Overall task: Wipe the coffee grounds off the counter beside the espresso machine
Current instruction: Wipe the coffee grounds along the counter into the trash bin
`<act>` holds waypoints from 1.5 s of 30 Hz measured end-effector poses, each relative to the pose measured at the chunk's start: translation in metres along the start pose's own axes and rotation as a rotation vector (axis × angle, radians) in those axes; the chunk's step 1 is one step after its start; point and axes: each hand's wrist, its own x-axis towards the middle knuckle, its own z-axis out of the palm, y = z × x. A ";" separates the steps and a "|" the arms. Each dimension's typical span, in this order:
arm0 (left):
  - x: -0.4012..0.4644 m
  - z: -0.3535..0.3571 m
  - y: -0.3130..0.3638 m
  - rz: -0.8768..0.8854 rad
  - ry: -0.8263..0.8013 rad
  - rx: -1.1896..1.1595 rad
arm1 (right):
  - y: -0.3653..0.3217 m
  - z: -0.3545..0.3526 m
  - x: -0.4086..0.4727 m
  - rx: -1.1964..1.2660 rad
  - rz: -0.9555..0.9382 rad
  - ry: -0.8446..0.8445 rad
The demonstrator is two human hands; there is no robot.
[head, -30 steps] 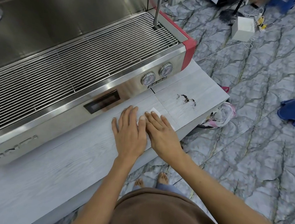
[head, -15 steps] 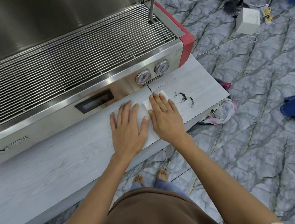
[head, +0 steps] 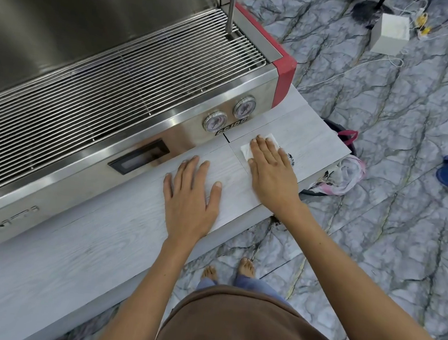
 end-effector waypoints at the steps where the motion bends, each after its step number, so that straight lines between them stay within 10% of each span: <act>1: 0.000 0.000 0.000 0.000 -0.001 -0.001 | 0.003 0.000 0.001 0.007 0.003 0.005; 45: -0.001 0.001 -0.003 -0.010 -0.016 -0.061 | 0.005 0.000 -0.036 -0.042 -0.149 -0.032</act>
